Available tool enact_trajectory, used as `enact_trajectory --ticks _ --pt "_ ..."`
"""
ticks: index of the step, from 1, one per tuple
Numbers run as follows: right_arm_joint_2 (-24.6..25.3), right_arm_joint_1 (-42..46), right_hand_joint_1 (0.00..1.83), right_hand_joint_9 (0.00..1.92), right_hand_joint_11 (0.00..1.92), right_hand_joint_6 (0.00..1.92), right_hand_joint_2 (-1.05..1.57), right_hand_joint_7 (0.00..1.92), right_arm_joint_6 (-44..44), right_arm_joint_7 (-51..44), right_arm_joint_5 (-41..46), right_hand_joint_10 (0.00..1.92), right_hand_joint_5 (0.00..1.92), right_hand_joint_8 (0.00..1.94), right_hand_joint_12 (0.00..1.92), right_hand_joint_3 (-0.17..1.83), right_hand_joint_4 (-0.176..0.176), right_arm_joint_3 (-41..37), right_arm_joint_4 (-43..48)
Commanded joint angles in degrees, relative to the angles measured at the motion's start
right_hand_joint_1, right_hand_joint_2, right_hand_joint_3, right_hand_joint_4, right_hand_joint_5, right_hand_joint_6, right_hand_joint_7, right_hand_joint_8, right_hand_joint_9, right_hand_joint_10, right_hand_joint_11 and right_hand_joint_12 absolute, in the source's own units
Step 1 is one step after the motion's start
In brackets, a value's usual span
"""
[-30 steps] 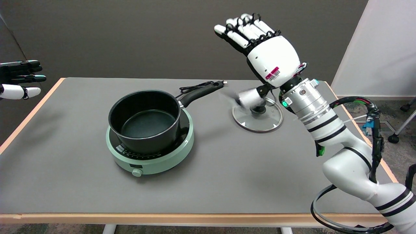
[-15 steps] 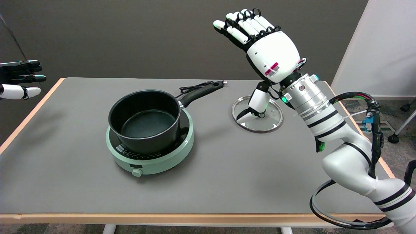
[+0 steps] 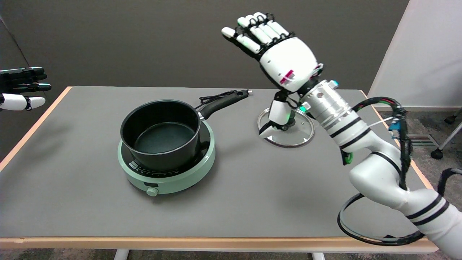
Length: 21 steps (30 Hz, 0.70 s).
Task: Pick up the soup pot.
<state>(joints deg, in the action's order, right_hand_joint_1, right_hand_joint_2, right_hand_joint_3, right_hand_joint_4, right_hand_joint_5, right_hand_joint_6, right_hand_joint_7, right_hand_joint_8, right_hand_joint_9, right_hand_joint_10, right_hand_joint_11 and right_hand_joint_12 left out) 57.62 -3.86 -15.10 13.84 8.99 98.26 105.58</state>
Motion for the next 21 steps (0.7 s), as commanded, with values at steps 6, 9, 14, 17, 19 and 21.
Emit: enact_trajectory --ticks 6,9,14,17,19,21 --pt "9.4 -11.2 1.08 0.06 0.06 0.06 -0.63 0.06 13.4 0.0 -10.5 0.06 0.06 0.06 0.06 0.69 0.176 11.9 -7.0" --pt "12.3 -10.9 1.09 0.06 0.06 0.06 -0.65 0.06 14.2 0.0 -13.8 0.06 0.06 0.06 0.06 0.72 0.176 11.9 -7.9" --pt "15.3 -9.5 1.1 0.05 0.05 0.05 -0.65 0.05 16.8 0.0 -18.2 0.05 0.05 0.05 0.05 0.73 0.176 12.4 -7.9" --pt "16.9 -8.2 1.1 0.05 0.05 0.05 -0.65 0.05 17.3 0.0 -21.1 0.05 0.05 0.05 0.05 0.74 0.176 12.0 -8.0" --pt "17.9 -7.7 1.1 0.05 0.05 0.05 -0.65 0.05 17.4 0.0 -22.6 0.05 0.05 0.05 0.05 0.75 0.176 11.8 -8.3" --pt "18.5 -7.5 1.1 0.05 0.05 0.05 -0.65 0.05 17.4 0.0 -23.6 0.05 0.05 0.05 0.05 0.76 0.176 11.8 -8.7"
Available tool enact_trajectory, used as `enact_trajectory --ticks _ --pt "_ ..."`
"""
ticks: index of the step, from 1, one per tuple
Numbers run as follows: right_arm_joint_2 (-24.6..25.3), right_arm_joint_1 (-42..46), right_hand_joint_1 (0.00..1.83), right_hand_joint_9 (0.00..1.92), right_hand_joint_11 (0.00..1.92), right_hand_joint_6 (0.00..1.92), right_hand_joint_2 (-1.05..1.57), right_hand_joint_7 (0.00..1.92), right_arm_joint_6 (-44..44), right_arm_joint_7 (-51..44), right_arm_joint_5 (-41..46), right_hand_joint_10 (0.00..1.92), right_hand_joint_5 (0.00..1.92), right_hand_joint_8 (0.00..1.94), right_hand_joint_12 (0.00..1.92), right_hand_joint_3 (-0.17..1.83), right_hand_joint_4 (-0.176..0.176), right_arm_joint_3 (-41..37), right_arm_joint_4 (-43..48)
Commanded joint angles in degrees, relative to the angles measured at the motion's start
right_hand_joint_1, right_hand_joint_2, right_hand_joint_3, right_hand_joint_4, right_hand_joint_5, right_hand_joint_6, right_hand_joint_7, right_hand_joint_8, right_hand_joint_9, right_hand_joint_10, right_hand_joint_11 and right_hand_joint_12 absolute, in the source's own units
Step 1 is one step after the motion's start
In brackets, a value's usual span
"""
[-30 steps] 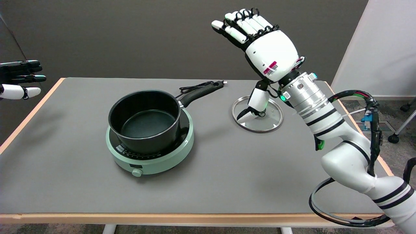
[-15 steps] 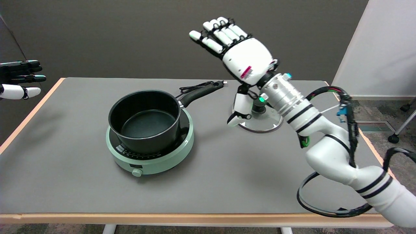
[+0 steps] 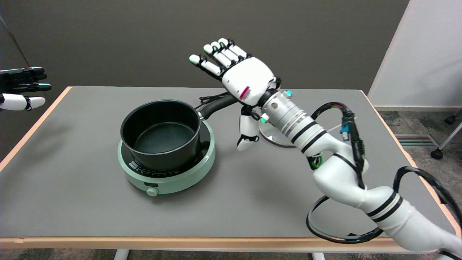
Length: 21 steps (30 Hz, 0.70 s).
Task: Pick up the soup pot.
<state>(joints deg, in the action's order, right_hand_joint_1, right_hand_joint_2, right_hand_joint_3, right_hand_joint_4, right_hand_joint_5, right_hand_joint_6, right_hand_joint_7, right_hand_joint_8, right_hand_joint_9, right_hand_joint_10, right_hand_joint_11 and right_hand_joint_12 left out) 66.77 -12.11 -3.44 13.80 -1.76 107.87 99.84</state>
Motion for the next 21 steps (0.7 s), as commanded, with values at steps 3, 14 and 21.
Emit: enact_trajectory --ticks 3,14,21 --pt "9.4 0.1 1.1 0.05 0.05 0.05 -0.65 0.05 6.5 0.0 -13.5 0.05 0.05 0.05 0.05 0.77 0.176 2.6 -3.7" --pt "7.7 -4.4 1.1 0.05 0.05 0.05 -0.7 0.05 6.9 0.2 -13.2 0.05 0.05 0.05 0.05 0.97 0.176 3.1 -7.1" --pt "4.4 -8.2 1.11 0.07 0.07 0.07 -0.72 0.07 6.5 0.5 -13.1 0.07 0.07 0.07 0.07 1.04 0.176 4.1 -8.9"
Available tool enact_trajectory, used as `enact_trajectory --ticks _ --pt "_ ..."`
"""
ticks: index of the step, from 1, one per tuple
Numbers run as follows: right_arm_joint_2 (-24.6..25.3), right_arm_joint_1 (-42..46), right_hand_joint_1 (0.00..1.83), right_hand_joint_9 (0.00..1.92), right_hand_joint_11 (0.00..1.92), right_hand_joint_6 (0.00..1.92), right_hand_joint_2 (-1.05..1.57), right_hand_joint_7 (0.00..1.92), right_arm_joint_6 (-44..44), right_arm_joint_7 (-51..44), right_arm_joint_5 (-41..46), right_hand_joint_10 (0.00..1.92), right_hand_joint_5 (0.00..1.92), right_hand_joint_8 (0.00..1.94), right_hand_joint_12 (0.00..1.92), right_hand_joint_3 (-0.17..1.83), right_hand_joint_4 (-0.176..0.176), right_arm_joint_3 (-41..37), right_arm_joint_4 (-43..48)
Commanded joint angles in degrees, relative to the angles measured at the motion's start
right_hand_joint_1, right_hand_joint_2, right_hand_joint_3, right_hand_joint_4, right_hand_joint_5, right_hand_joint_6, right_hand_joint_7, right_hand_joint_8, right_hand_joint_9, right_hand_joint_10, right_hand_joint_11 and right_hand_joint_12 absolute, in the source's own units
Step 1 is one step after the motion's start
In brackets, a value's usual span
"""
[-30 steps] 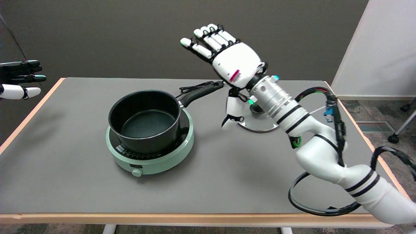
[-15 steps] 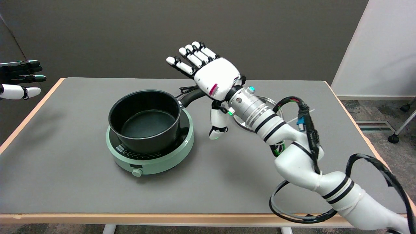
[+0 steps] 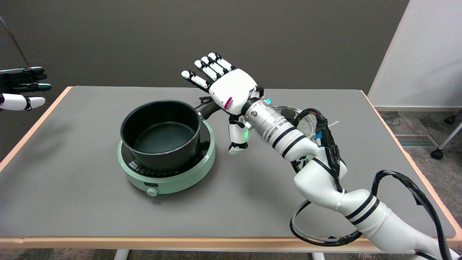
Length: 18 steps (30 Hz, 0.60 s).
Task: Pick up the soup pot.
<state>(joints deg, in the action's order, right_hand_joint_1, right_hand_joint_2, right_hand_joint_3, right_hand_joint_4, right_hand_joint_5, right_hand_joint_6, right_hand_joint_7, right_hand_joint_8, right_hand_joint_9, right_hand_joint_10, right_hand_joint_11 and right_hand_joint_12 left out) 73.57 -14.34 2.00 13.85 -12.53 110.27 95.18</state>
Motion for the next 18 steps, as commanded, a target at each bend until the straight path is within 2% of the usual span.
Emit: enact_trajectory --ticks 1,10,18 --pt "-2.9 -6.3 1.11 0.07 0.07 0.07 -0.73 0.07 1.0 0.4 -2.3 0.07 0.07 0.07 0.07 1.05 0.176 1.8 -4.6" --pt "-2.8 -7.0 1.11 0.08 0.08 0.08 -0.79 0.08 1.0 0.4 -2.2 0.08 0.08 0.08 0.08 1.18 0.176 1.3 -7.4" --pt "0.7 -7.4 1.1 0.11 0.11 0.11 -0.89 0.11 0.6 0.4 -2.2 0.11 0.11 0.11 0.11 1.33 0.176 -0.2 -12.7"
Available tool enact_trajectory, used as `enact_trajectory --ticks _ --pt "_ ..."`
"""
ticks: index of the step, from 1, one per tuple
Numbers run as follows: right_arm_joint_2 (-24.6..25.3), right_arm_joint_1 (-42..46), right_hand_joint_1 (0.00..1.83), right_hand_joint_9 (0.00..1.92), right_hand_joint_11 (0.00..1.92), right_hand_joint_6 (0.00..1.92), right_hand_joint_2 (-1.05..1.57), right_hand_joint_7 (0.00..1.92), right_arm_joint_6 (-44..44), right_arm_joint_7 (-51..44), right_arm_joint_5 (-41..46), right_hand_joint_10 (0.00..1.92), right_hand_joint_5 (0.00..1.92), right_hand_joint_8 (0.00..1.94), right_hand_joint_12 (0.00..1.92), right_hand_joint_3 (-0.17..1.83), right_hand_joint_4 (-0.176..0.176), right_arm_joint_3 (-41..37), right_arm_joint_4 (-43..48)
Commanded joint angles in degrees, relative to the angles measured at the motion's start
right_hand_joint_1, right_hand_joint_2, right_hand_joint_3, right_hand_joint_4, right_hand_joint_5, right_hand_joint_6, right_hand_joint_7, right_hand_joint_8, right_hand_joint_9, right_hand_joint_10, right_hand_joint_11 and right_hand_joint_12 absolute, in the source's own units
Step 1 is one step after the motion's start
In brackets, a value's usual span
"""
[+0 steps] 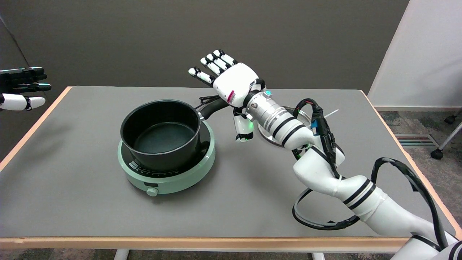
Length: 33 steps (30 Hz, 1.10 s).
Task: Pick up the soup pot.
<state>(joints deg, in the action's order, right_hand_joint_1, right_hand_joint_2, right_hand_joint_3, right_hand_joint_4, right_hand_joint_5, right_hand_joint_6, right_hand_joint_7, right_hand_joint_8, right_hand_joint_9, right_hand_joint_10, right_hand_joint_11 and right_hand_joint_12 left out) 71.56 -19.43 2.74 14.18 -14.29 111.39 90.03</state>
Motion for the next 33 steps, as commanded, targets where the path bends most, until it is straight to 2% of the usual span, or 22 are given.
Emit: enact_trajectory --ticks 1,11,28,30,33 --pt "2.9 -2.4 1.1 0.11 0.11 0.11 -0.89 0.11 -0.2 0.1 -0.5 0.11 0.11 0.11 0.11 1.34 0.176 -1.3 -7.9" --pt "5.2 -4.3 1.09 0.09 0.09 0.09 -0.88 0.09 0.1 0.1 -0.5 0.09 0.09 0.09 0.09 1.38 0.176 -2.7 -11.5" --pt "10.4 -3.9 1.08 0.09 0.09 0.09 -0.83 0.09 0.2 0.1 -0.5 0.09 0.09 0.09 0.09 1.27 0.176 -4.9 -14.3" --pt "10.9 -3.9 1.08 0.08 0.08 0.08 -0.86 0.08 0.2 0.1 -0.5 0.08 0.08 0.08 0.08 1.31 0.176 -5.1 -14.3" --pt "11.5 -3.7 1.08 0.13 0.13 0.13 -0.94 0.13 0.2 0.1 -0.5 0.13 0.13 0.13 0.13 1.64 0.176 -5.3 -14.3"
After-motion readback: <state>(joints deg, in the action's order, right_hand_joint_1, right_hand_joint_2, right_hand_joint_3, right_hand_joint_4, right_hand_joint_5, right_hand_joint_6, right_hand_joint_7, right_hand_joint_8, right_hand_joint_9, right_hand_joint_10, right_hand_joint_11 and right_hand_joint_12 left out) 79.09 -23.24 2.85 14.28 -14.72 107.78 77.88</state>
